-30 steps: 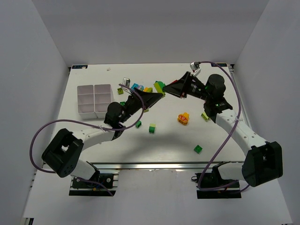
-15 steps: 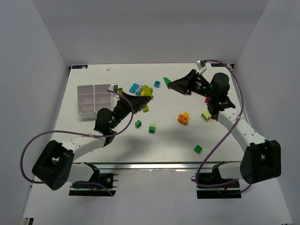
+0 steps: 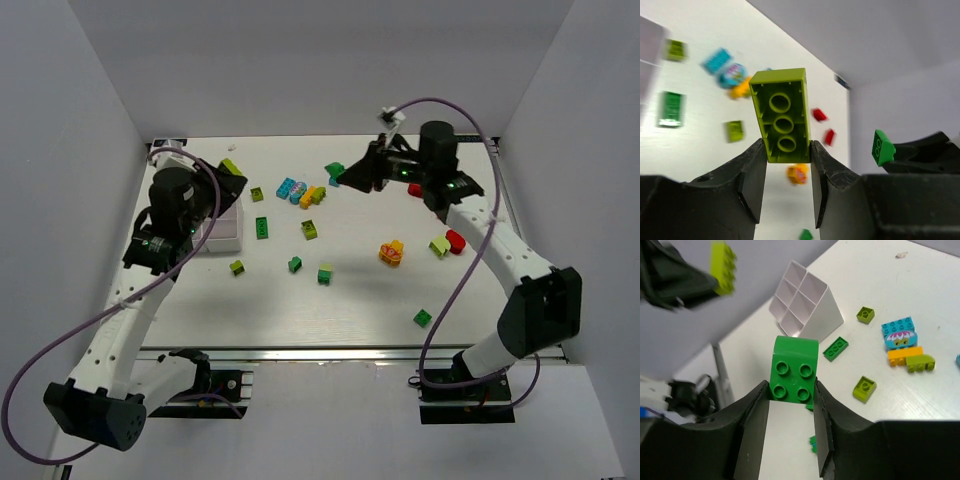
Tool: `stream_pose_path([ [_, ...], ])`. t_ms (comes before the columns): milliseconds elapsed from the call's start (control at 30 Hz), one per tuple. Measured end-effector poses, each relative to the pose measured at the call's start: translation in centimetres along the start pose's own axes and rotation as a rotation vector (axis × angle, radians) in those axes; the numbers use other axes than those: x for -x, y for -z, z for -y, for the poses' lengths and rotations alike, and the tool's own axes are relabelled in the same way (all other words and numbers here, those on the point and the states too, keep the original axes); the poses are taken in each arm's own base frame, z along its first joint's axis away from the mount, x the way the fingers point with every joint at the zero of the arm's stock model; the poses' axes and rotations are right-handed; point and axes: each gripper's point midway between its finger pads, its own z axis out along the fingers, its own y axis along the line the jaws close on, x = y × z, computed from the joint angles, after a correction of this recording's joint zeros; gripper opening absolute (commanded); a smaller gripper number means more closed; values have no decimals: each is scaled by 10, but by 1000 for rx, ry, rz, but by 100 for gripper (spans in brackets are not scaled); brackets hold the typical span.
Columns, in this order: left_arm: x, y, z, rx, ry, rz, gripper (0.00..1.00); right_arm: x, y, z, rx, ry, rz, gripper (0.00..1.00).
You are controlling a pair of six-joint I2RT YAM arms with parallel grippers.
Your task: Sort the legos into containers by color
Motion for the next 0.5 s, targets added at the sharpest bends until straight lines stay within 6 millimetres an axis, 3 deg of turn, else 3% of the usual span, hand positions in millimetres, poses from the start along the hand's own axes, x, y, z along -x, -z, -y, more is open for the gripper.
stream_pose_path([
  [167, 30, 36, -21, 211, -102, 66, 0, -39, -49, -9, 67, 170, -160, 0],
  [333, 22, 56, -54, 358, -145, 31, 0, -82, -77, -25, 119, 310, -278, 0],
  [500, 19, 67, -81, 474, -177, 7, 0, -84, -90, -30, 131, 420, -292, 0],
])
